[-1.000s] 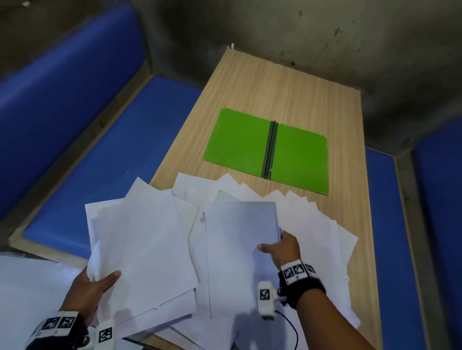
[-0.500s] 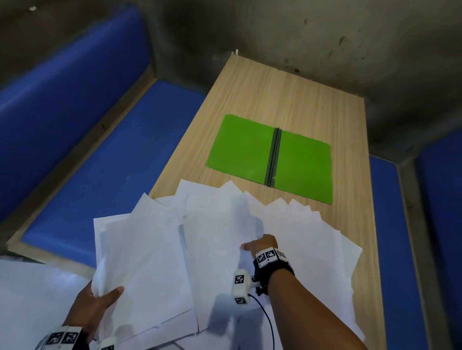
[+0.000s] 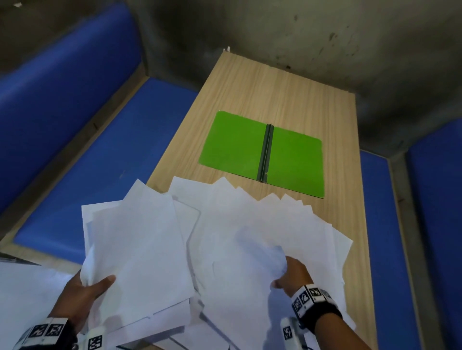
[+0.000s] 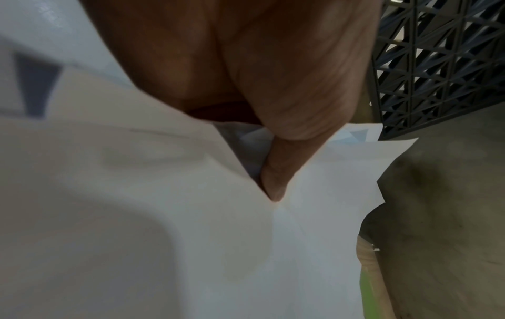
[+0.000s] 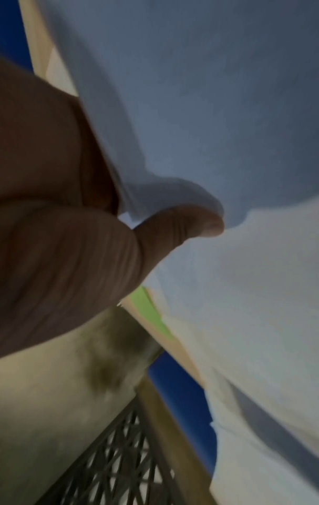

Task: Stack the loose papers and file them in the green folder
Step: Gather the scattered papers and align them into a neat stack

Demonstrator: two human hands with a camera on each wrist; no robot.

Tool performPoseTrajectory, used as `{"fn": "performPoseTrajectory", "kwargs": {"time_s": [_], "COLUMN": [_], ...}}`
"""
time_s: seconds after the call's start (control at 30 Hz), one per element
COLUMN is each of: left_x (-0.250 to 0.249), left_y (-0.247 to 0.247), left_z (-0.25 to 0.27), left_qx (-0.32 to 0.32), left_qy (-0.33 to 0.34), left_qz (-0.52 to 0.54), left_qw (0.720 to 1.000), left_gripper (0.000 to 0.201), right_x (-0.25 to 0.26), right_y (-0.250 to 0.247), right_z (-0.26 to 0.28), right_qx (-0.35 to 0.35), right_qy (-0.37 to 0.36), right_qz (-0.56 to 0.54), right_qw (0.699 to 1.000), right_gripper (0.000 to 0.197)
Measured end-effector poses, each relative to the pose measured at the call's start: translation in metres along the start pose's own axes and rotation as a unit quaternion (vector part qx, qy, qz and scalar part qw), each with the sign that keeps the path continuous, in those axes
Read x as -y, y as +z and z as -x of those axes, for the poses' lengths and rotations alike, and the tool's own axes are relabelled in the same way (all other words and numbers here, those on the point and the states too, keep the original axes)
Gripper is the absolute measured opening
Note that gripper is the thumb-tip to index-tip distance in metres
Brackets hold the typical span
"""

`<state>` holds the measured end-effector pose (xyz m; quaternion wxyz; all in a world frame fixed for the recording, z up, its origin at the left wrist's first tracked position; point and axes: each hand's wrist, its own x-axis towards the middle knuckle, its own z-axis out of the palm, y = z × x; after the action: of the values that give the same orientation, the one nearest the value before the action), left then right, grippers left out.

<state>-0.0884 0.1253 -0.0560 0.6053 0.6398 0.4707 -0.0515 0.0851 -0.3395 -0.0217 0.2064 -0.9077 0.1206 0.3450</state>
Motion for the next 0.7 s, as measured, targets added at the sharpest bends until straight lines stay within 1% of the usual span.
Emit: {"fn": "performPoseTrajectory", "kwargs": {"time_s": [0.03, 0.1, 0.17, 0.23, 0.27, 0.3, 0.33, 0.37, 0.43, 0.5, 0.53, 0.6, 0.63, 0.67, 0.7], "left_x": [0.0, -0.004, -0.01, -0.015, -0.017, -0.018, -0.018, -0.018, -0.02, -0.024, -0.026, -0.027, -0.027, -0.027, -0.027], "left_y": [0.003, 0.011, 0.021, 0.031, 0.035, 0.04, 0.043, 0.046, 0.05, 0.053, 0.054, 0.052, 0.052, 0.052, 0.054], "left_z": [-0.001, 0.001, 0.008, 0.011, 0.013, 0.014, 0.014, 0.014, 0.017, 0.021, 0.022, 0.022, 0.023, 0.025, 0.026], "left_qx": [0.003, 0.008, 0.018, 0.028, 0.032, 0.038, 0.044, 0.05, 0.05, 0.051, 0.048, 0.047, 0.047, 0.046, 0.051], "left_qy": [-0.001, 0.0, 0.005, 0.013, 0.014, 0.016, 0.019, 0.024, 0.037, 0.055, 0.06, 0.072, 0.076, 0.077, 0.078], "left_qz": [0.012, 0.032, 0.048, 0.059, 0.064, 0.066, 0.068, 0.069, 0.067, 0.067, 0.068, 0.066, 0.063, 0.058, 0.059], "left_qw": [1.0, 0.999, 0.999, 0.998, 0.997, 0.997, 0.997, 0.996, 0.996, 0.995, 0.995, 0.994, 0.994, 0.994, 0.994], "left_gripper": [0.046, 0.046, 0.044, 0.043, 0.045, 0.047, 0.049, 0.051, 0.052, 0.052, 0.052, 0.052, 0.052, 0.048, 0.044], "right_x": [-0.004, -0.011, -0.015, -0.02, -0.022, -0.025, -0.028, -0.034, -0.042, -0.056, -0.064, -0.081, -0.086, -0.089, -0.087], "right_y": [0.007, 0.016, 0.023, 0.024, 0.022, 0.017, 0.009, 0.0, -0.025, -0.054, -0.069, -0.093, -0.104, -0.112, -0.116], "right_z": [0.001, 0.003, 0.002, 0.002, 0.004, 0.006, 0.011, 0.017, 0.035, 0.055, 0.065, 0.076, 0.082, 0.084, 0.085], "right_qx": [0.002, -0.004, -0.007, 0.001, 0.021, 0.037, 0.035, 0.019, -0.014, -0.057, -0.078, -0.115, -0.132, -0.147, -0.157], "right_qy": [0.009, 0.022, 0.024, 0.013, -0.001, -0.025, -0.047, -0.072, -0.097, -0.099, -0.086, -0.092, -0.095, -0.097, -0.095], "right_qz": [0.007, 0.027, 0.057, 0.041, 0.022, -0.001, -0.021, -0.04, -0.081, -0.126, -0.154, -0.221, -0.263, -0.314, -0.366], "right_qw": [1.0, 0.999, 0.998, 0.999, 1.0, 0.999, 0.998, 0.996, 0.992, 0.985, 0.981, 0.964, 0.951, 0.933, 0.912], "right_gripper": [0.07, 0.061, 0.046, 0.024, 0.017, 0.018, 0.02, 0.019, 0.019, 0.022, 0.025, 0.024, 0.031, 0.035, 0.033]}}
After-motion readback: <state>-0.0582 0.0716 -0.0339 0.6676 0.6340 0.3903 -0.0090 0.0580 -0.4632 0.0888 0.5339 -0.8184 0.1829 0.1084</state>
